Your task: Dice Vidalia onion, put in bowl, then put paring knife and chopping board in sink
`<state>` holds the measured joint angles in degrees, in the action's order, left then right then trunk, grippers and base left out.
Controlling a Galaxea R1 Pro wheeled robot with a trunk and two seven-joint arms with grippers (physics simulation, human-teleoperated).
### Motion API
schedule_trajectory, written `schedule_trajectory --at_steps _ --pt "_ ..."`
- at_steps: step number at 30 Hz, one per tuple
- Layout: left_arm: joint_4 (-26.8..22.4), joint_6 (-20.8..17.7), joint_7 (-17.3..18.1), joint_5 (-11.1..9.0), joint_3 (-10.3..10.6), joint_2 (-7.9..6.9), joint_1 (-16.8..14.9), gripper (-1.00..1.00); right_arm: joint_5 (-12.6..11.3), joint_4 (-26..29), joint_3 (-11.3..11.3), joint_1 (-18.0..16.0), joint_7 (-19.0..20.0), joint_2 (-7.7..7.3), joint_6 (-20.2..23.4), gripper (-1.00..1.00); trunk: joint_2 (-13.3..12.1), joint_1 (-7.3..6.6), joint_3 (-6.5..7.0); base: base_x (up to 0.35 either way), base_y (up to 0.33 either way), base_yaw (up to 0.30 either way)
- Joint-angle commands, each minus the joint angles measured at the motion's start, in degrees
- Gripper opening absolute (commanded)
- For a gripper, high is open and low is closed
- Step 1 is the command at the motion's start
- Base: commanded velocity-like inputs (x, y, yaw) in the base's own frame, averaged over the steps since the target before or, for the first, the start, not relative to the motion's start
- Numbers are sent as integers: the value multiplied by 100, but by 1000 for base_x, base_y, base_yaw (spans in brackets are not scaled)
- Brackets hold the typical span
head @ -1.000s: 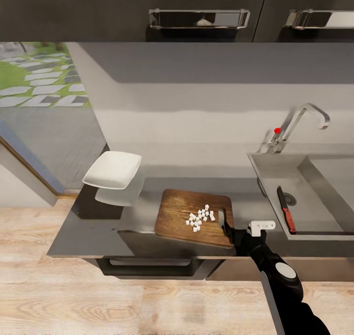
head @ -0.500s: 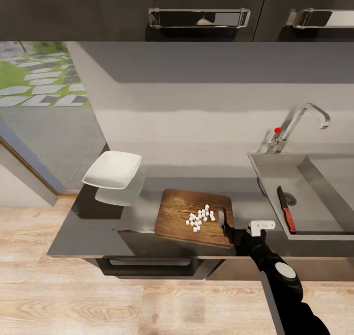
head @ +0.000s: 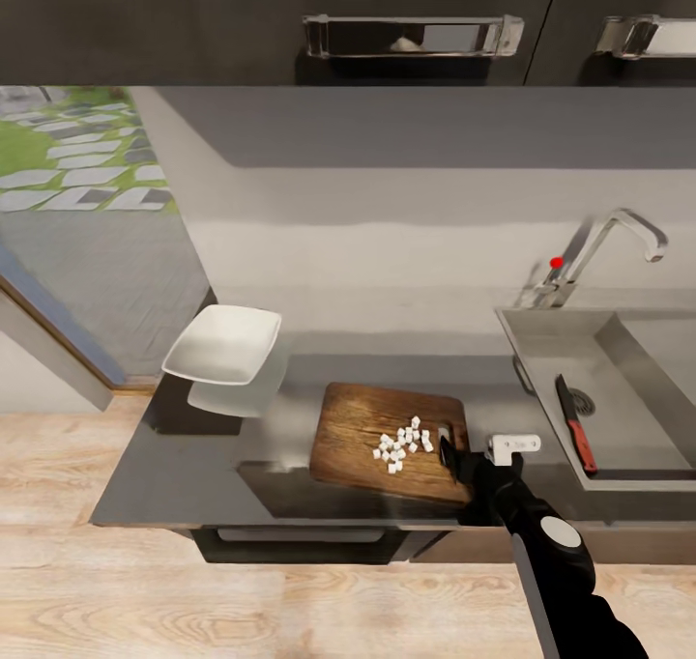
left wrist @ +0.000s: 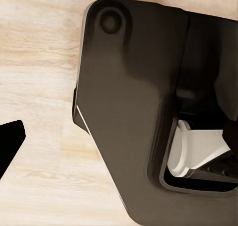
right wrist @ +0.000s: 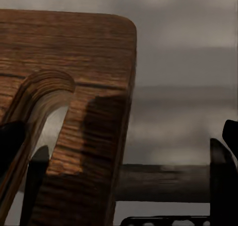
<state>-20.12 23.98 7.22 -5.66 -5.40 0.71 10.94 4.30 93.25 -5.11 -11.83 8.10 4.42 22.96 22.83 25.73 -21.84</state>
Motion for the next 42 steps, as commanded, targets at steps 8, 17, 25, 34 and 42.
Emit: schedule_trajectory --at_steps 8,17,25,34,42 --pt "-9 -8 58 -58 -31 5 5 100 45 9 -16 -4 51 7 42 100 9 5 -38 129 4 0" --pt "-9 -8 61 -58 -31 7 5 100 45 17 -22 -4 59 7 9 -100 9 5 -52 103 0 0" --pt "-9 -8 59 -58 -31 6 5 100 45 18 -30 -4 60 7 31 -100 9 5 -53 53 0 0" --pt "-9 -8 58 -58 -31 3 5 100 47 18 -34 -4 55 7 33 -100 9 5 -10 1 0 0" --pt "-9 -8 58 -58 -31 4 5 100 52 18 -34 -4 52 7 38 -100 9 5 62 0 0 0"
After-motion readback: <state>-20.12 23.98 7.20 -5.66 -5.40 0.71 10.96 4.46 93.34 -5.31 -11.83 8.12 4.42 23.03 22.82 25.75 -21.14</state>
